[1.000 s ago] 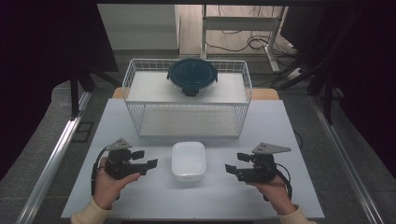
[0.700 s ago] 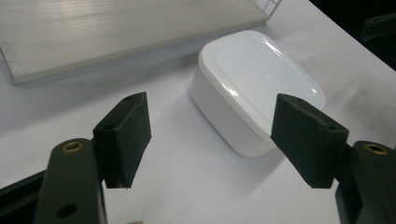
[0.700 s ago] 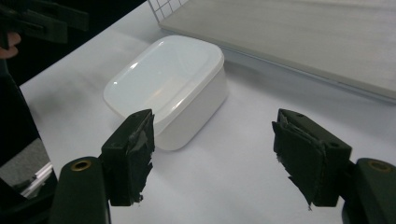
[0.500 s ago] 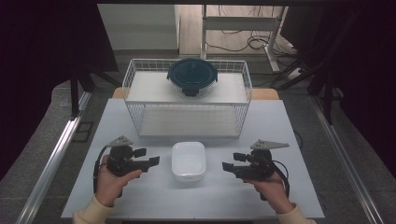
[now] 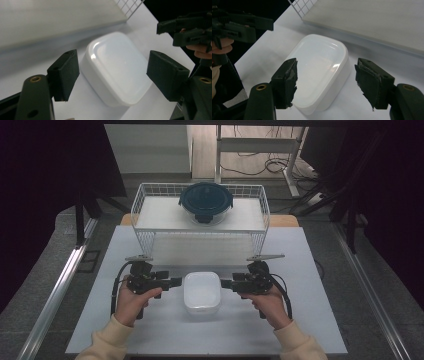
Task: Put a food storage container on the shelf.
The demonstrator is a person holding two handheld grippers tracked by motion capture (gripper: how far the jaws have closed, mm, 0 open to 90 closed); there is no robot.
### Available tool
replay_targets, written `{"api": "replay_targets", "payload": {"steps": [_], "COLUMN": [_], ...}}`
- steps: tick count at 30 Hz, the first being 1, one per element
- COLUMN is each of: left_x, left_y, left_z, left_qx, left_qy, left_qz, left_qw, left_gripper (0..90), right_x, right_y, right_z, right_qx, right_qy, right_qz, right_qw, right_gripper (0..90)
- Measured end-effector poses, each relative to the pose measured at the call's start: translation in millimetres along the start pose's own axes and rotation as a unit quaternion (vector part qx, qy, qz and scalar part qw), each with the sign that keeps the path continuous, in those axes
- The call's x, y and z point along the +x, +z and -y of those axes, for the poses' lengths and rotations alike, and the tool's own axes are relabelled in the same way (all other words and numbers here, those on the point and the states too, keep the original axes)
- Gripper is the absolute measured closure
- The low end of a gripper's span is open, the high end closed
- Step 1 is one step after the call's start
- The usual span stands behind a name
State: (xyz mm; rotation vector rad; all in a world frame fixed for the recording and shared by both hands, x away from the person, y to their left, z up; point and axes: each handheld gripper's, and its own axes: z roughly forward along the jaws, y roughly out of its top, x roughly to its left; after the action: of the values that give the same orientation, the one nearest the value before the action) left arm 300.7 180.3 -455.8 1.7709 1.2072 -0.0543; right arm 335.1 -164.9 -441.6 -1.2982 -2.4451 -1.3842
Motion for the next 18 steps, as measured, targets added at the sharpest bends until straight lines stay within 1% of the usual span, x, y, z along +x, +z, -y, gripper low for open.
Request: {"api": "replay_targets", "payload": {"steps": [1, 3, 5, 8, 12, 14, 16, 17, 18], "left_x": [3.3, 6.4, 7.9, 9.5, 8.4, 8.8, 10.0, 11.1, 11.6], "left_y": [1.4, 3.4, 7.0, 13.0, 21.3, 25.8, 30.7, 32.7, 34.5], "left_z": [3.1, 7.0, 10.5, 12.2, 13.0, 13.3, 13.8, 14.1, 14.7], "left_qx": [0.000, 0.002, 0.007, 0.013, 0.024, 0.026, 0.024, 0.025, 0.029], "left_qy": [-0.014, -0.029, -0.030, -0.034, -0.030, -0.035, -0.053, -0.056, -0.057], "left_qz": [0.011, 0.023, 0.020, 0.017, 0.021, 0.025, 0.041, 0.046, 0.045], "left_qw": [0.9998, 0.9993, 0.9993, 0.9992, 0.9990, 0.9987, 0.9975, 0.9970, 0.9969], "left_gripper": [25.9, 26.0, 26.2, 26.3, 26.6, 27.1, 27.6, 28.0, 28.0], "right_x": [-1.2, -4.6, -7.3, -8.8, -9.9, -10.5, -11.1, -11.4, -11.8], "right_y": [2.3, 8.9, 15.3, 19.2, 27.7, 32.6, 36.6, 38.6, 40.3], "right_z": [0.5, 3.5, 5.7, 6.4, 8.8, 10.4, 11.4, 11.9, 12.4], "right_qx": [0.001, 0.000, 0.013, 0.017, 0.028, 0.036, 0.041, 0.043, 0.045], "right_qy": [0.002, 0.010, 0.013, 0.019, 0.022, 0.026, 0.028, 0.030, 0.032], "right_qz": [-0.001, -0.007, -0.012, -0.013, -0.018, -0.020, -0.023, -0.025, -0.027], "right_qw": [1.0000, 0.9999, 0.9998, 0.9996, 0.9992, 0.9988, 0.9985, 0.9983, 0.9981], "right_gripper": [34.2, 35.2, 35.8, 38.0, 39.7, 41.1, 42.2, 42.7, 43.3]}}
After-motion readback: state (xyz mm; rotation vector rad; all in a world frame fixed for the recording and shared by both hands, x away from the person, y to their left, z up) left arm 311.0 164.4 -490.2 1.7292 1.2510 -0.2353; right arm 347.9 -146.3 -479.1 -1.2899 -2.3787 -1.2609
